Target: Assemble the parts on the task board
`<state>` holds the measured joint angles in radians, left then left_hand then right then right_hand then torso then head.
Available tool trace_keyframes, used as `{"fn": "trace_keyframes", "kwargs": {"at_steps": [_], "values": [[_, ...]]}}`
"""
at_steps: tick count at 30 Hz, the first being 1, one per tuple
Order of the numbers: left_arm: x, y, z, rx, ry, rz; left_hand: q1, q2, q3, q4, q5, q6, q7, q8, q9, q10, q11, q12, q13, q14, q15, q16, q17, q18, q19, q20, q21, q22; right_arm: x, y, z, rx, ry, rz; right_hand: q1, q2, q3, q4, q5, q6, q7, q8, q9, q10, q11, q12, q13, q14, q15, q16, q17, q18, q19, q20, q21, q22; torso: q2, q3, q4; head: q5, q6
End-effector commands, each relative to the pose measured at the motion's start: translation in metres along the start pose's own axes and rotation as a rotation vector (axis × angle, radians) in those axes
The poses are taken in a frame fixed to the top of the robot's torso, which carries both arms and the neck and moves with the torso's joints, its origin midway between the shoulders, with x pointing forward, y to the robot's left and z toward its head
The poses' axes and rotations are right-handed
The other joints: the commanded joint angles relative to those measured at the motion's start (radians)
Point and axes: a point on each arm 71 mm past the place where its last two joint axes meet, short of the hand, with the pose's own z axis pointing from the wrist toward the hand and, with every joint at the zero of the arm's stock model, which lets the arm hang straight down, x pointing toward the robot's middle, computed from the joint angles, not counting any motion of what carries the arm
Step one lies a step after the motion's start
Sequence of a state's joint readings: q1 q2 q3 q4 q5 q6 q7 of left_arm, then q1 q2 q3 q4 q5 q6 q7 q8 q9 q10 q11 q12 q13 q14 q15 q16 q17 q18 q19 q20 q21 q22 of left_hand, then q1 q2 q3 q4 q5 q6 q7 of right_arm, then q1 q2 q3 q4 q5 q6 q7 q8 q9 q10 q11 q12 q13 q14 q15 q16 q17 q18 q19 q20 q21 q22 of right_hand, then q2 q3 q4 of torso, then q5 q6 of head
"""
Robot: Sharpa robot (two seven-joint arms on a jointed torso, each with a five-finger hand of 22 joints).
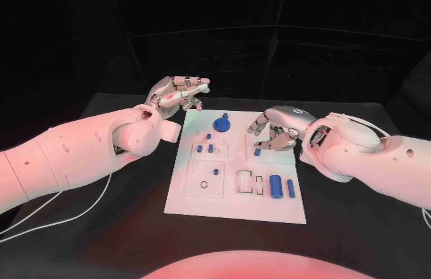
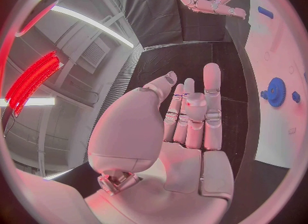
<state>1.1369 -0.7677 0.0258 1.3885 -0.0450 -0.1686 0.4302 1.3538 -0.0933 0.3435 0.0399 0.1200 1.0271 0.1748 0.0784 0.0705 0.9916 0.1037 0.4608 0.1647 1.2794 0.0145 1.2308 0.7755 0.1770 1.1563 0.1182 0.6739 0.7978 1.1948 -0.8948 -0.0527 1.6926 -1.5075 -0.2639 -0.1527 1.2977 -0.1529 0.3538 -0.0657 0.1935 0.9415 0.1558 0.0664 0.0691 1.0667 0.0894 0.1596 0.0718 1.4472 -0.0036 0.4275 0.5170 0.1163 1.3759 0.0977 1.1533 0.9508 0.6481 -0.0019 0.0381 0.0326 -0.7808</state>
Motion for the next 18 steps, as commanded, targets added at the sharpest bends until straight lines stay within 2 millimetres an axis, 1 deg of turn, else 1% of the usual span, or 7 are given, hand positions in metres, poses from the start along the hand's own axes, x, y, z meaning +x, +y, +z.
{"fn": "trace_keyframes", "kwargs": {"at_steps": [1, 4, 6, 9, 13, 16, 18], "values": [[0.0019, -0.0009, 0.0009, 0.005, 0.015, -0.01, 0.001, 0.001, -0.006, -0.001, -0.003, -0.007, 0.0, 0.004, 0.0, -0.006, -0.002, 0.006, 0.001, 0.001, 0.006, 0.002, 0.001, 0.006, 0.005, 0.004, -0.004, -0.001, 0.0005, -0.0059, -0.0014, 0.033, 0.053, 0.036, -0.003, -0.011, -0.015, 0.002, 0.006, 0.004, -0.001, 0.002, 0.001, 0.001, -0.002, 0.009, 0.002, 0.007, -0.002, -0.005, 0.002, 0.005, 0.004, -0.001, 0.003, -0.001, 0.001, -0.0002, -0.001, -0.007, 0.002], [0.0026, -0.0004, 0.0013, 0.003, 0.018, -0.011, 0.001, 0.001, -0.007, -0.001, -0.003, -0.007, 0.0, 0.004, 0.0, -0.006, -0.002, 0.007, 0.001, 0.001, 0.006, 0.002, 0.0, 0.006, 0.005, 0.004, -0.004, -0.001, -0.0018, -0.0117, -0.0031, 0.054, 0.059, 0.002, -0.001, -0.014, -0.045, 0.009, 0.008, 0.0, 0.001, 0.002, 0.001, 0.007, -0.003, 0.032, 0.01, 0.008, -0.002, -0.007, 0.003, 0.002, 0.009, -0.001, 0.012, 0.012, 0.001, 0.0001, 0.0011, -0.012, 0.003], [0.0028, 0.0, 0.0014, 0.002, 0.02, -0.012, 0.001, 0.001, -0.007, -0.001, -0.003, -0.008, 0.0, 0.004, 0.0, -0.006, -0.002, 0.007, 0.001, 0.001, 0.006, 0.002, -0.001, 0.006, 0.006, 0.004, -0.005, -0.001, -0.0023, -0.0136, -0.0033, 0.061, 0.061, -0.018, 0.002, -0.015, -0.068, 0.015, 0.007, -0.005, 0.001, 0.003, 0.001, 0.005, -0.004, 0.047, 0.016, 0.009, -0.002, -0.009, 0.003, 0.001, 0.01, -0.002, 0.016, 0.016, 0.0, 0.0003, 0.0014, -0.013, 0.003], [0.0032, 0.0008, 0.0014, 0.0, 0.021, -0.012, 0.001, 0.001, -0.007, -0.001, -0.003, -0.008, 0.0, 0.004, 0.0, -0.006, -0.002, 0.007, 0.001, 0.001, 0.006, 0.002, -0.001, 0.006, 0.006, 0.004, -0.005, -0.001, -0.0016, -0.0143, -0.0021, 0.066, 0.073, -0.045, 0.01, -0.012, -0.102, 0.024, 0.009, -0.012, 0.001, 0.006, 0.001, -0.012, -0.004, 0.066, 0.023, 0.01, -0.002, -0.012, 0.004, 0.001, 0.01, -0.002, 0.018, 0.018, 0.0, 0.0003, 0.003, -0.016, 0.002], [0.0034, 0.0014, 0.0014, -0.001, 0.023, -0.012, 0.001, 0.001, -0.007, -0.001, -0.003, -0.008, 0.0, 0.004, 0.0, -0.006, -0.002, 0.007, 0.001, 0.001, 0.006, 0.002, -0.001, 0.006, 0.006, 0.004, -0.005, -0.001, 0.0015, -0.0114, 0.0013, 0.066, 0.103, -0.067, 0.022, -0.004, -0.141, 0.036, 0.016, -0.024, 0.002, 0.006, 0.001, -0.044, -0.003, 0.081, 0.028, 0.012, -0.001, -0.015, 0.005, 0.001, 0.011, -0.001, 0.021, 0.02, 0.001, 0.0004, 0.0044, -0.015, 0.002], [0.0035, 0.0017, 0.0014, -0.002, 0.023, -0.012, 0.001, 0.001, -0.007, -0.001, -0.003, -0.008, 0.0, 0.004, 0.0, -0.006, -0.002, 0.007, 0.001, 0.001, 0.006, 0.002, -0.001, 0.006, 0.006, 0.004, -0.005, -0.001, 0.0049, -0.0075, 0.0048, 0.061, 0.13, -0.078, 0.031, 0.004, -0.159, 0.042, 0.019, -0.028, 0.002, 0.008, 0.001, -0.063, -0.002, 0.087, 0.027, 0.013, 0.0, -0.016, 0.006, 0.0, 0.013, 0.0, 0.024, 0.022, 0.001, 0.0013, 0.0035, -0.014, 0.002], [0.0034, 0.0018, 0.0013, -0.002, 0.023, -0.012, 0.001, 0.001, -0.007, -0.001, -0.003, -0.008, 0.0, 0.004, 0.0, -0.006, -0.002, 0.007, 0.001, 0.001, 0.006, 0.002, -0.001, 0.006, 0.006, 0.004, -0.005, -0.001, 0.0064, -0.0058, 0.0067, 0.059, 0.14, -0.081, 0.035, 0.008, -0.166, 0.044, 0.02, -0.029, 0.002, 0.008, 0.001, -0.072, -0.001, 0.089, 0.026, 0.014, 0.0, -0.017, 0.006, 0.0, 0.013, 0.0, 0.024, 0.021, 0.001, 0.0013, 0.0021, -0.014, 0.001]]}}
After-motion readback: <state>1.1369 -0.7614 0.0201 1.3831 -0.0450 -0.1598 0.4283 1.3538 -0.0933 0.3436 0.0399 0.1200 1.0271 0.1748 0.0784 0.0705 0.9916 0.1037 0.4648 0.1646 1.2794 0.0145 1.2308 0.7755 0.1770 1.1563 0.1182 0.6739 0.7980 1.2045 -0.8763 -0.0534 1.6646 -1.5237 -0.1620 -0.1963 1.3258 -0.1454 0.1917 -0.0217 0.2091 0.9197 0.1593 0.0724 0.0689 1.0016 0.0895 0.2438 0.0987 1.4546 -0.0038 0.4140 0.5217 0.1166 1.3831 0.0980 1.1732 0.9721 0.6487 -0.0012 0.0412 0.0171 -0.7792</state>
